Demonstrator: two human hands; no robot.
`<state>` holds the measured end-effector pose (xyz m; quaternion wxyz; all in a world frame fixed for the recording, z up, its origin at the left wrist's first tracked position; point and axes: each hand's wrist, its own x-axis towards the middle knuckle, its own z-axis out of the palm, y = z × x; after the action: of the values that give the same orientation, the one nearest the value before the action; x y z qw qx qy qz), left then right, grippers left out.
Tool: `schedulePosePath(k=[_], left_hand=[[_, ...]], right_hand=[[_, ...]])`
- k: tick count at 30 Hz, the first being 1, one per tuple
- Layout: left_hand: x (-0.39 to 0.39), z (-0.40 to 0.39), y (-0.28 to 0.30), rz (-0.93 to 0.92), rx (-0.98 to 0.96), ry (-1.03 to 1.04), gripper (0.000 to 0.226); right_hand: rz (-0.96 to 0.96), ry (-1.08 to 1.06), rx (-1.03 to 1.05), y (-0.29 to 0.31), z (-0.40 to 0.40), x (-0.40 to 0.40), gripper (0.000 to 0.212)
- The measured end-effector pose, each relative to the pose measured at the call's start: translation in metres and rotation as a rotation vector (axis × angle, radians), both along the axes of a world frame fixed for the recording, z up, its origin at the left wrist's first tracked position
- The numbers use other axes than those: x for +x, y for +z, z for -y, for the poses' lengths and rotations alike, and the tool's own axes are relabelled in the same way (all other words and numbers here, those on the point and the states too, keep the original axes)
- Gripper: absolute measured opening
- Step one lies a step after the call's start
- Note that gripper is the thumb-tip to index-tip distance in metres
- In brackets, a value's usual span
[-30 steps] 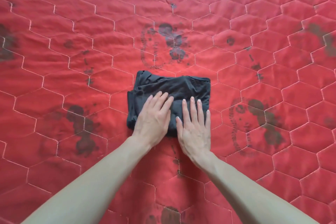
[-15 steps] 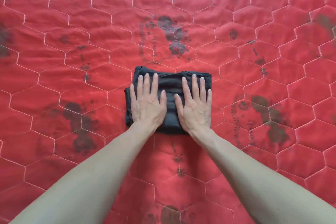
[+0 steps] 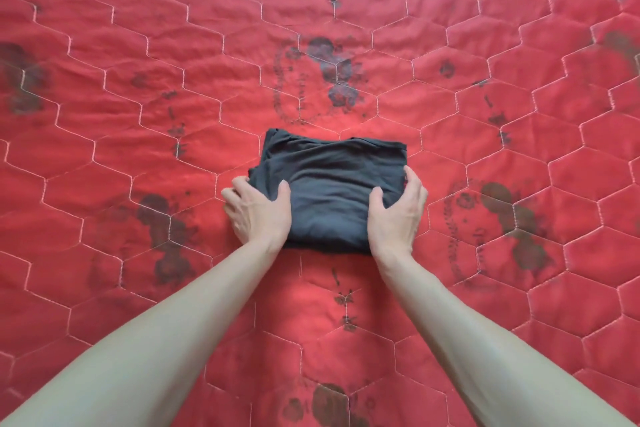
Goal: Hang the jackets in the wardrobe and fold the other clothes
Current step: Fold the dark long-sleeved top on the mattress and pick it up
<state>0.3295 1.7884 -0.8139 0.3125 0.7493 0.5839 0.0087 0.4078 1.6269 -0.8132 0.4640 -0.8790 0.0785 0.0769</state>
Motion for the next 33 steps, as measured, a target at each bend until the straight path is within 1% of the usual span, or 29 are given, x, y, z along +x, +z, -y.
schedulePosePath(k=[2,4,5,6,8,10,12,14,17,19,21,24,28,33], left_hand=[[0.004,-0.006,0.002,-0.047,-0.033,-0.045,0.068],[0.008,-0.013,0.005,-0.105,-0.090,-0.138,0.074],[0.010,-0.018,0.006,-0.114,-0.142,-0.169,0.075],[0.011,-0.022,0.006,-0.084,-0.217,-0.183,0.073],[0.011,-0.026,0.004,0.078,-0.409,-0.142,0.058],[0.009,-0.027,0.005,0.224,-0.591,-0.063,0.037],[0.005,-0.026,0.005,0.318,-0.706,-0.028,0.021],[-0.002,-0.024,0.005,0.394,-0.751,-0.018,0.012],[-0.015,-0.023,0.011,0.458,-0.754,-0.019,0.004],[-0.023,-0.020,0.026,0.482,-0.765,-0.024,0.005],[-0.029,-0.017,0.049,0.496,-0.769,-0.029,0.010],[-0.036,-0.011,0.102,0.547,-0.804,-0.011,0.015],[-0.042,0.002,0.196,0.621,-0.909,0.020,0.027],[-0.038,0.025,0.329,0.761,-0.952,0.034,0.028]], right_hand=[[-0.107,-0.054,0.015,0.003,0.006,0.005,0.058],[-0.253,-0.053,0.023,0.004,0.014,0.012,0.055],[-0.323,-0.036,0.059,0.004,0.019,0.017,0.051],[-0.396,-0.016,0.121,0.003,0.023,0.021,0.046],[-0.555,0.034,0.276,0.002,0.032,0.028,0.040],[-0.683,0.103,0.374,0.001,0.038,0.032,0.044],[-0.722,0.168,0.424,0.002,0.041,0.033,0.043],[-0.707,0.199,0.455,0.006,0.043,0.033,0.037],[-0.709,0.222,0.486,0.020,0.048,0.029,0.032],[-0.721,0.224,0.531,0.038,0.051,0.024,0.032],[-0.721,0.220,0.573,0.062,0.054,0.020,0.034],[-0.695,0.259,0.609,0.116,0.060,0.016,0.035],[-0.682,0.265,0.650,0.211,0.077,0.017,0.037],[-0.754,0.217,0.764,0.345,0.107,0.013,0.049]])
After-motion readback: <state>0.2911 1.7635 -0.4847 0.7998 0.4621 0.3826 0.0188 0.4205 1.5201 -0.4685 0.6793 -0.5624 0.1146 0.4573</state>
